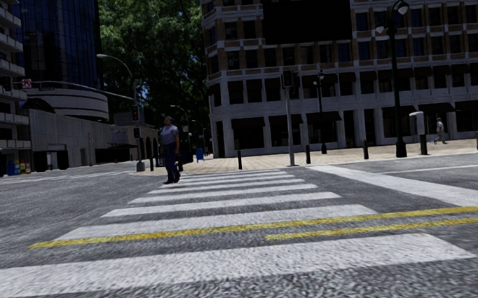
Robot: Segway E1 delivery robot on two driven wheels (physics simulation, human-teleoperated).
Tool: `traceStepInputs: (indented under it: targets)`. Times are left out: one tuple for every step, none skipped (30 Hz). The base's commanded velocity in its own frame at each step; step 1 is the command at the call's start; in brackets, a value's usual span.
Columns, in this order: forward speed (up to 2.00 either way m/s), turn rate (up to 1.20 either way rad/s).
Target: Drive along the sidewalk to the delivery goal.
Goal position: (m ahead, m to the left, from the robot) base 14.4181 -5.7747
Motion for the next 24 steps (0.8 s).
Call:
traceStepInputs:
  targets:
    - [1.54, 0.0]
    - [1.54, 0.0]
    - [1.54, 0.0]
    - [1.54, 0.0]
    - [1.54, 0.0]
    - [1.54, 0.0]
    - [1.54, 0.0]
    - [1.54, 0.0]
    - [1.54, 0.0]
    - [1.54, 0.0]
    - [1.54, 0.0]
    - [1.54, 0.0]
    - [1.54, 0.0]
    - [1.54, 0.0]
    - [1.54, 0.0]
    - [1.54, 0.0]
    - [1.54, 0.0]
    - [1.54, 0.0]
    - [1.54, 0.0]
    - [1.54, 0.0]
    - [1.54, 0.0]
    - [1.54, 0.0]
    - [1.54, 0.0]
    - [1.54, 0.0]
